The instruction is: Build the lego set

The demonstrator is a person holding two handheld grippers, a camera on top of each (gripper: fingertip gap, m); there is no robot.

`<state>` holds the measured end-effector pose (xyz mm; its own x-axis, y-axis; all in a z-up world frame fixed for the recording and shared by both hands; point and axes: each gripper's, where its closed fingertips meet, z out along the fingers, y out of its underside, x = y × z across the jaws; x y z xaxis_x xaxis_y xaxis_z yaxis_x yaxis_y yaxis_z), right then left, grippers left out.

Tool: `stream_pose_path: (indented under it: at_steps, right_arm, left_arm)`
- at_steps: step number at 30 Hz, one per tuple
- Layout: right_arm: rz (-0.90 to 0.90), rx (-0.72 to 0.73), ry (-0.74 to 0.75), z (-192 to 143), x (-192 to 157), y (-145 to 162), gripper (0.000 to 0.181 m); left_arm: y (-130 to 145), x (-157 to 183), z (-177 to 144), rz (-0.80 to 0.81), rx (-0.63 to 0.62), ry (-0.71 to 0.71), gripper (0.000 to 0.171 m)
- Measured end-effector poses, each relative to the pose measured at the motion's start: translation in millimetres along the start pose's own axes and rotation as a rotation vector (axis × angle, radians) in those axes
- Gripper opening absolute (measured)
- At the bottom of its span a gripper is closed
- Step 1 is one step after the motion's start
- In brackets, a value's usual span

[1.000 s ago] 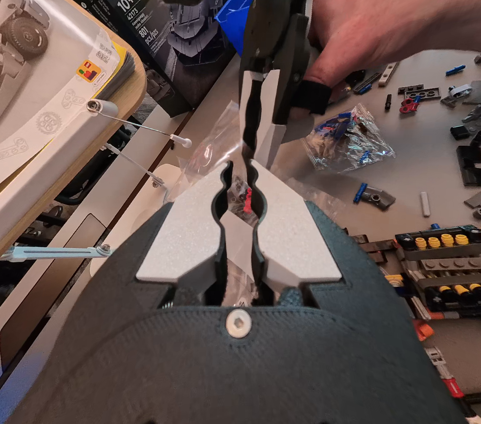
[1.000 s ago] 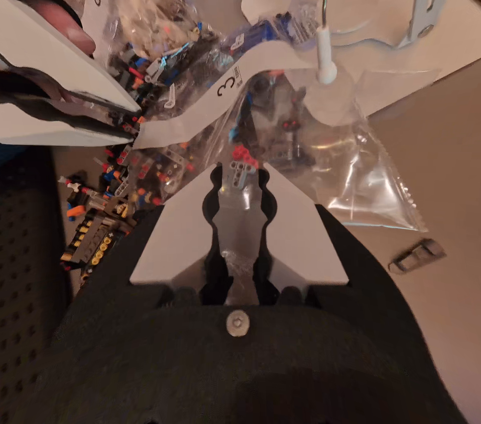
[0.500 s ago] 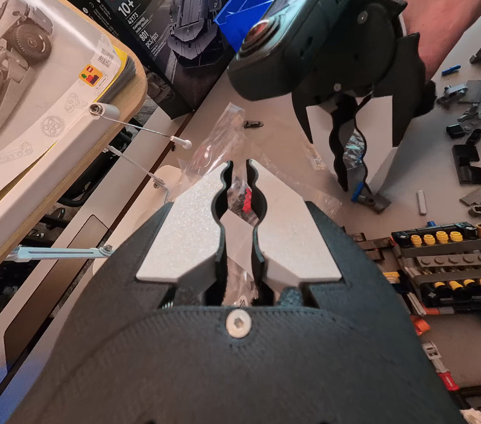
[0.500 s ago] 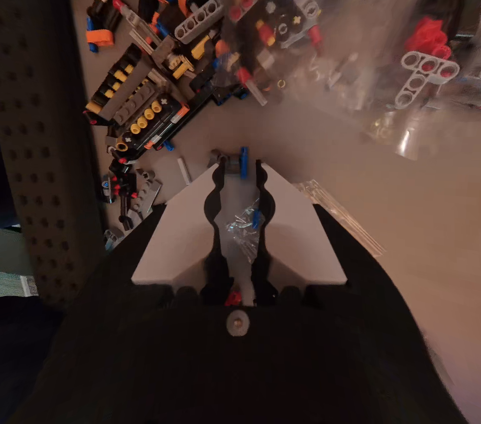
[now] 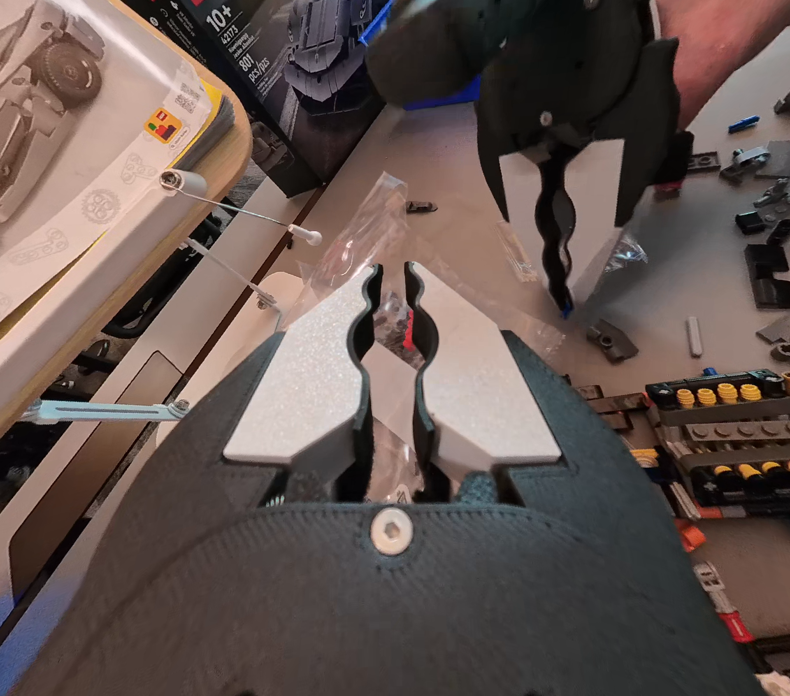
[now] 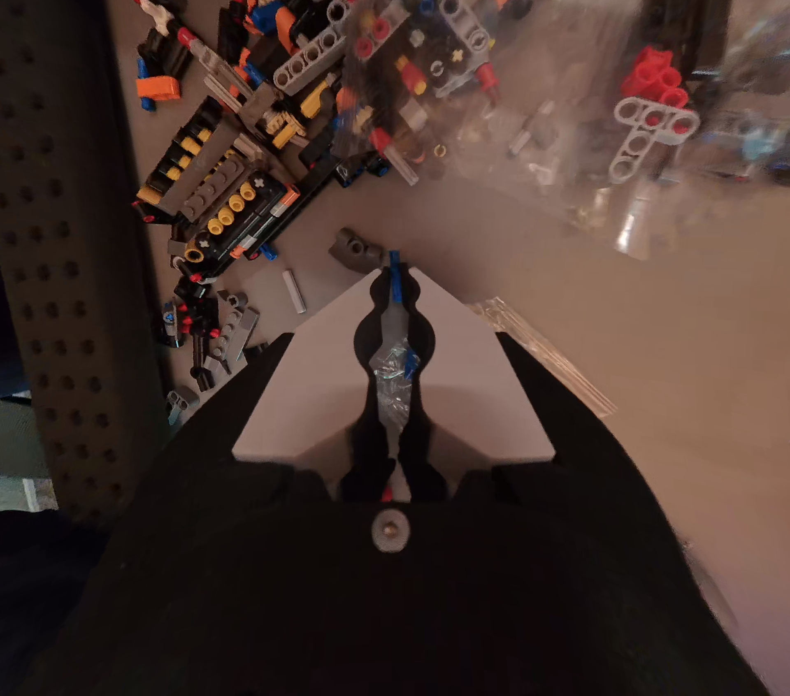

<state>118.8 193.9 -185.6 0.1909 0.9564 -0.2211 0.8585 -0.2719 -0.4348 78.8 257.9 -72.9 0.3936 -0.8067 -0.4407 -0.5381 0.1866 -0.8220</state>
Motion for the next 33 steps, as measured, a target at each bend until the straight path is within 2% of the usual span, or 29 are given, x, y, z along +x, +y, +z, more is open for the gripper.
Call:
stream_pose_path:
  at_steps: [7,11,13,17,19,21,25,28,33]
  right_arm:
    - [0.162,0.303,0.13,-43.6,44.6,-36.2,0.001]
    - [0.249,0.404,0.205,-47.2,75.7,-53.4,0.002]
    - [0.257,0.378,0.235,-41.2,83.3,-50.6,0.015]
    - [0.253,0.376,0.233,-48.4,78.3,-44.6,0.016]
    - [0.2,0.365,0.146,-51.5,57.5,-42.2,0.017]
    - [0.093,0.276,0.053,-41.5,27.9,-29.2,0.017]
    - [-0.054,0.056,-0.031,-7.2,-7.1,-1.1,0.025]
    - [-0.078,-0.037,-0.03,7.4,-11.5,4.0,0.028]
    - [-0.07,-0.037,-0.018,12.6,-9.0,1.6,0.019]
  left_arm:
    - [-2.0,-5.8,-1.9,-0.019,0.011,-0.017,0.008]
    - [-2.2,-4.1,-1.4,-0.009,0.006,-0.016,0.008]
    - [-2.0,-4.0,-1.8,-0.008,0.007,-0.016,0.008]
    - [-2.8,-5.2,-3.2,-0.013,0.012,-0.018,0.008]
    - [-2.6,-5.0,-3.2,-0.012,0.01,-0.018,0.008]
    - [-2.1,-4.3,-2.5,-0.011,0.009,-0.016,0.008]
    - [-0.9,-2.9,-1.2,-0.007,0.001,-0.013,0.008]
    - [-0.4,-3.9,-1.9,-0.008,0.001,-0.016,0.008]
    - [-1.4,-3.9,-2.5,-0.008,0.005,-0.015,0.008]
